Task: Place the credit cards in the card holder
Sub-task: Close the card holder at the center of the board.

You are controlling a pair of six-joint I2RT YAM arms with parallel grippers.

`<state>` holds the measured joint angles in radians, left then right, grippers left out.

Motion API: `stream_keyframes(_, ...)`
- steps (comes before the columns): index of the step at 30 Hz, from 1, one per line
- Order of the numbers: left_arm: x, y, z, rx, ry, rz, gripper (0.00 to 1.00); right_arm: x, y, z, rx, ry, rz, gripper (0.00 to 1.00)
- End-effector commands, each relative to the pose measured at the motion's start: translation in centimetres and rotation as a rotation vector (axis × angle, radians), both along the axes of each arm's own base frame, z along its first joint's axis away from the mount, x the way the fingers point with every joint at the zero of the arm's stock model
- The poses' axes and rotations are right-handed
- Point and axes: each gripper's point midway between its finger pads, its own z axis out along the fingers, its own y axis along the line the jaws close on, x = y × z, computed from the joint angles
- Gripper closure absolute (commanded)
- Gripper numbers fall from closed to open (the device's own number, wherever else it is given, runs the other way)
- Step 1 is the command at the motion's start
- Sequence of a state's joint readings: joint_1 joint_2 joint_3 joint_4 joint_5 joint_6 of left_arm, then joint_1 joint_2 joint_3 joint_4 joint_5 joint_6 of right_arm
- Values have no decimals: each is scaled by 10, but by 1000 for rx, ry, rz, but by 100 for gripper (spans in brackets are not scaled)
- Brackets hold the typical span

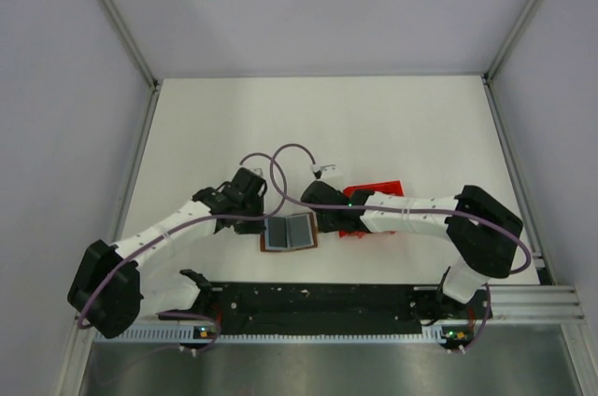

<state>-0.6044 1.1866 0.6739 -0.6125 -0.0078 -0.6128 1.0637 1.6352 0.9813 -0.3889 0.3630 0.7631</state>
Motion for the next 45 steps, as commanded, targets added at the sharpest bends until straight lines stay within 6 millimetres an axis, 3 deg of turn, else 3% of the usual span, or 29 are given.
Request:
stream_keyframes(1,13,4,24,34,-67,-10,100,0,-3,9,34,-14,-12,100)
stream_keyframes(6,19,-10,43,-10,-72,-69,100,-13,6,-2,112,46,9,100)
stream_keyframes(11,13,-47,47,-171,7,-138,100,-20,14,-11,231,89,-12,100)
stream_keyframes(18,11,-67,46,-280,48,-119,99,-16,2,-12,310,88,-80,100)
stream_keyframes(30,14,-95,62,-425,46,-145,83,-9,-9,0,309,33,-115,100)
stream_keyframes(35,12,-106,63,-450,56,-169,70,-8,-14,3,297,15,-125,100)
stream_keyframes(42,4,-124,54,-495,90,-211,68,-7,-14,7,300,7,-124,100)
stream_keyframes(45,1,-128,41,-507,109,-208,67,-5,-14,13,310,-8,-122,100)
